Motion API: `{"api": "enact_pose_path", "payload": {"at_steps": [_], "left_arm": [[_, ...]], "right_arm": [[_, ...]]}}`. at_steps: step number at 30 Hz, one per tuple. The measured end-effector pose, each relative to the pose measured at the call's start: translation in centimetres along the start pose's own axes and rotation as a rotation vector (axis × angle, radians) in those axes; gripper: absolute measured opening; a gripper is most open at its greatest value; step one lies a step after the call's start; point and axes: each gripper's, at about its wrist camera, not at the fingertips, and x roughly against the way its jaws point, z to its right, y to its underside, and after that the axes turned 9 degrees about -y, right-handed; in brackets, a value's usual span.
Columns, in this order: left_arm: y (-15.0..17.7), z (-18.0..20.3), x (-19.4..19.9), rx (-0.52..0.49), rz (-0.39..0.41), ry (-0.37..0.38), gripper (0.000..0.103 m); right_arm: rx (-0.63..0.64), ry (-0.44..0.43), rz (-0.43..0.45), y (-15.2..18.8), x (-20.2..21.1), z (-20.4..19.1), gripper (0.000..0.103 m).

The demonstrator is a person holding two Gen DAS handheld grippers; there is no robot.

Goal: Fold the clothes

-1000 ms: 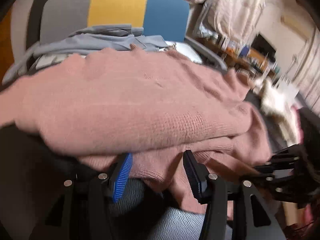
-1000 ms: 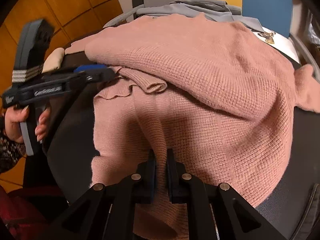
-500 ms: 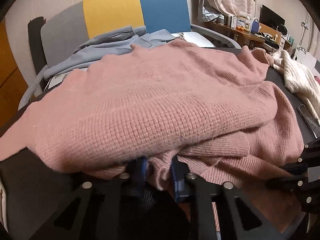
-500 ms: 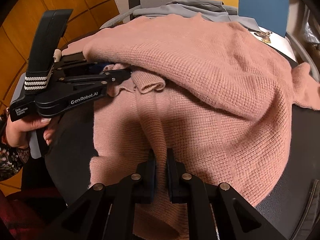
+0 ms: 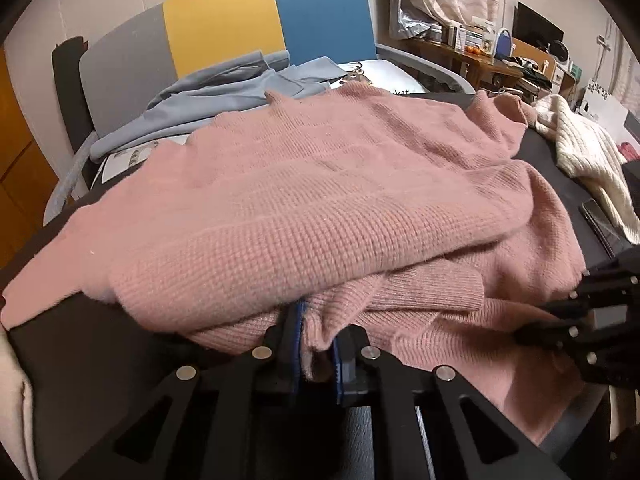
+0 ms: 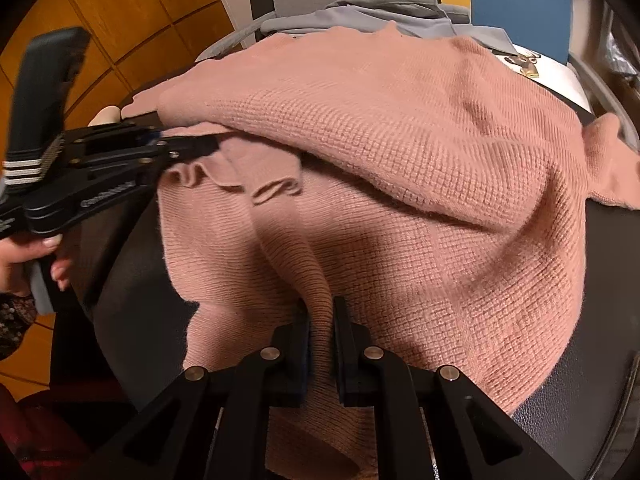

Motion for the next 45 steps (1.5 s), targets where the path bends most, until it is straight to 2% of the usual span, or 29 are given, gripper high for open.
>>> {"api": "enact_pose_path", "payload": {"at_steps": [4, 7, 11, 19, 25, 34, 38, 42, 45], "left_arm": [[0.6, -0.4, 1.2, -0.028, -0.003, -0.006, 0.009], [0.7, -0.8, 1.8, -0.037, -0.006, -0.043, 0.007], [0.9, -1.6, 2.4, -0.016, -0.007, -0.059, 0.007], [1.2, -1.2, 2.6, -0.017, -0.013, -0.067, 0.007], [1.4, -1.5, 2.5, -0.017, -0.018, -0.068, 0.007], [2.2, -2.5, 3.1, -0.024, -0.029, -0.070, 0.007], [3.9, -4.4, 4.0, -0.029, -0.051, -0.077, 0.007], [6.4, -6.9, 4.9, 0.000, -0.077, -0.037, 0.007], [8.8, -7.9, 4.4, -0.004, -0.109, -0.041, 0.007]], "right_arm": [[0.003, 0.007, -0.002, 0.0, 0.0, -0.3, 0.010], [0.003, 0.008, -0.003, -0.1, 0.0, -0.3, 0.010], [0.012, 0.005, -0.007, 0.4, 1.2, 1.7, 0.010], [0.009, 0.016, -0.002, 0.6, -0.8, -2.3, 0.010], [0.019, 0.019, -0.008, 0.8, -0.5, -0.4, 0.010], [0.037, 0.054, -0.034, 0.8, -0.5, -2.7, 0.010], [0.070, 0.033, -0.038, 0.2, 1.3, -3.4, 0.010], [0.080, -0.005, -0.030, -0.1, 3.9, -2.8, 0.010], [0.071, -0.027, -0.077, 0.4, 3.6, -0.9, 0.010]]}}
